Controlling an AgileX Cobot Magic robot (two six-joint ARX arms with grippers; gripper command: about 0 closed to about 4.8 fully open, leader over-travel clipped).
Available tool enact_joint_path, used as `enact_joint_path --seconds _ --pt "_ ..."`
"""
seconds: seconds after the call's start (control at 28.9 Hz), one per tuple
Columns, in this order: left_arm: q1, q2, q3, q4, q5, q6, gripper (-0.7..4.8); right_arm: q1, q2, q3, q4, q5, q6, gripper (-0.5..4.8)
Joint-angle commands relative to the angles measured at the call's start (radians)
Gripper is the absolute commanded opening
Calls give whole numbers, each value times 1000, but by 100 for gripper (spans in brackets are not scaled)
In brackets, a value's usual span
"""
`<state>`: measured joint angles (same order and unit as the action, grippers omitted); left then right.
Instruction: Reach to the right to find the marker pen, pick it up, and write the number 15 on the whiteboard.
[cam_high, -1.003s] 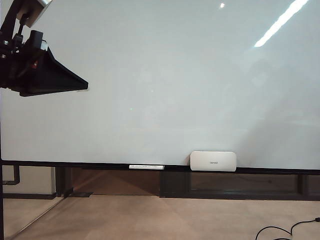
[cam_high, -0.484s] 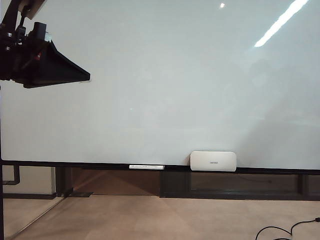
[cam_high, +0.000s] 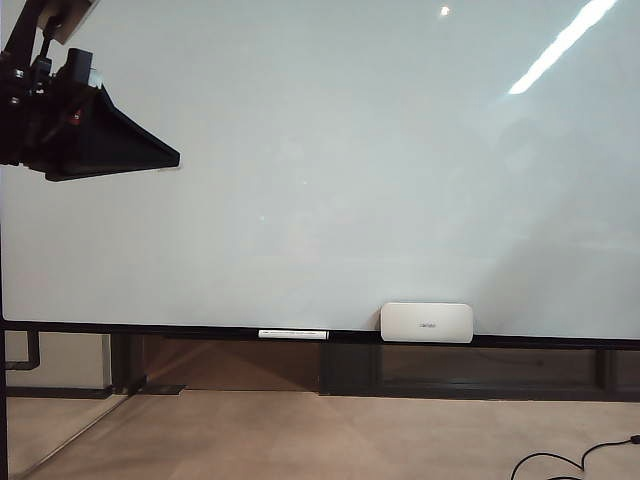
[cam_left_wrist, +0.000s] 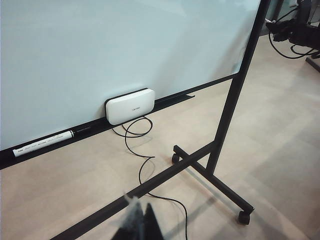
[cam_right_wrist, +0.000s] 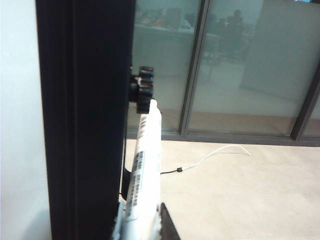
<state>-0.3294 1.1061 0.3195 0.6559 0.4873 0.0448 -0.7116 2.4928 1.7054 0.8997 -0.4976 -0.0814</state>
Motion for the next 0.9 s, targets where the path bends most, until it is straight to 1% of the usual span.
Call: enact_joint_path --seconds 0.03,0.17,0.35,0.48,0.59,0.73,0.9 --pt "0 -2 5 0 13 0 -5 -2 -3 5 9 20 0 -1" --pt "0 -2 5 -5 39 -21 -5 -2 -5 5 16 74 4 -1" --pt "-1 -2 5 -7 80 -41 -5 -2 -38 -14 9 81 34 -1" --pt "-2 -3 5 -12 95 -46 -5 -2 -97 -58 8 89 35 -1" --pt "-2 -3 5 -13 106 -61 -5 -3 -159 -118 8 97 34 -1" --pt "-2 -7 5 -13 149 -87 -5 -3 -264 -231 8 158 29 -1" --pt "-2 -38 5 -19 231 -159 -4 -5 -383 -362 -10 175 29 -1"
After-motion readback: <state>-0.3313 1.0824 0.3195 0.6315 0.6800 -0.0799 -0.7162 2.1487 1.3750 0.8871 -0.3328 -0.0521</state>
